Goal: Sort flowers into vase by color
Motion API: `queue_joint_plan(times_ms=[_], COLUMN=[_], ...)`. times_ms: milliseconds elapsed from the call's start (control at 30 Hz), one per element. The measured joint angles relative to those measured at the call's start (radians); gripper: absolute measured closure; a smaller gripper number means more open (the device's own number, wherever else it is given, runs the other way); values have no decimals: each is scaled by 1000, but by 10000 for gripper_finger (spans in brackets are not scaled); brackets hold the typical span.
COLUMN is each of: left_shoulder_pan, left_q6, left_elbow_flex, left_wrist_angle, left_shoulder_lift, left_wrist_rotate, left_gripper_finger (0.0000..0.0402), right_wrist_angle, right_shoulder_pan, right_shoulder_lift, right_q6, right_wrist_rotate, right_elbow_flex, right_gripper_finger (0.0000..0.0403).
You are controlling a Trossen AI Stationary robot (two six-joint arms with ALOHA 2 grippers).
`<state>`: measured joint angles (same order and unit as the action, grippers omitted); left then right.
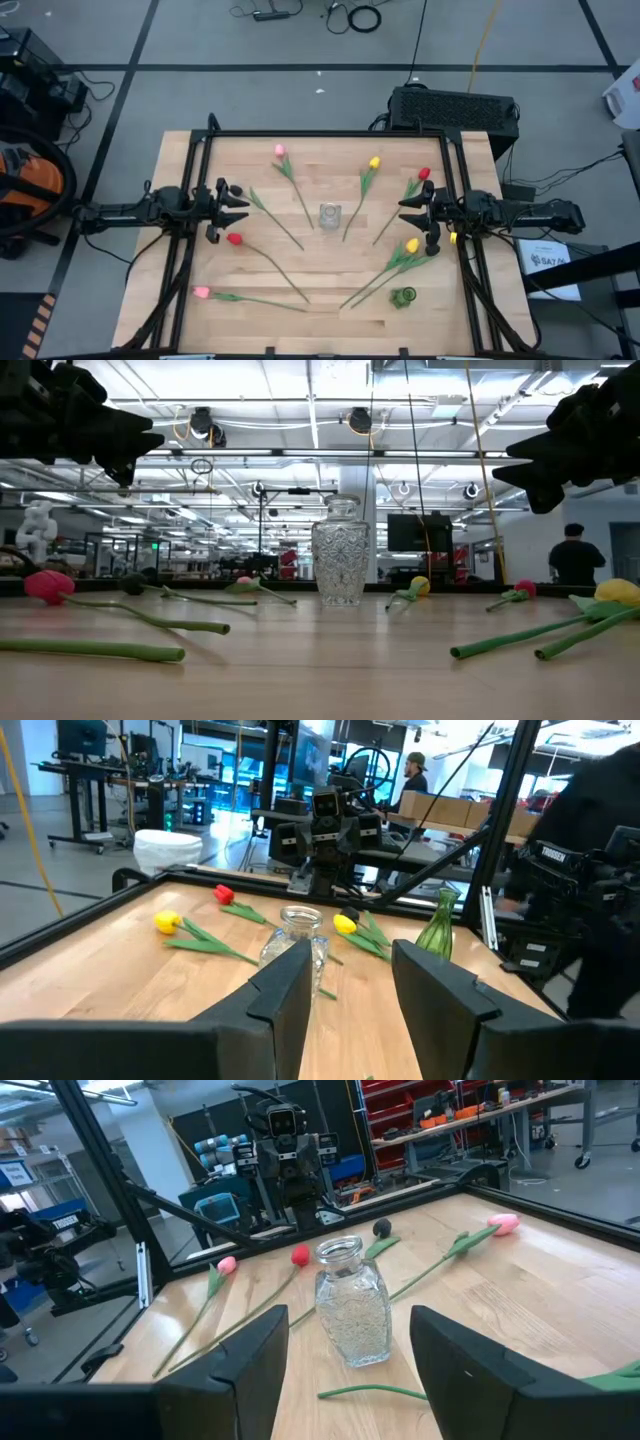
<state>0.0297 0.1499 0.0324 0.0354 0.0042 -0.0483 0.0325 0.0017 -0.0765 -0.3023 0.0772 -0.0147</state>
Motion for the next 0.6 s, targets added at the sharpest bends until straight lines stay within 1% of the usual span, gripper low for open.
queue_joint_plan(times_ms=[600], left_shoulder_pan=[0], left_q6=[0], left_elbow_flex=[0], left_wrist_angle=[0], left_shoulder_lift=[0], left_wrist_rotate=[0], left_gripper_finger=[254], right_wrist_angle=[0], right_shoulder_pan=[0], right_shoulder_lift=[0], right_q6=[-7], right_wrist_rotate=[0], right_elbow_flex=[0], right_gripper_finger=[199])
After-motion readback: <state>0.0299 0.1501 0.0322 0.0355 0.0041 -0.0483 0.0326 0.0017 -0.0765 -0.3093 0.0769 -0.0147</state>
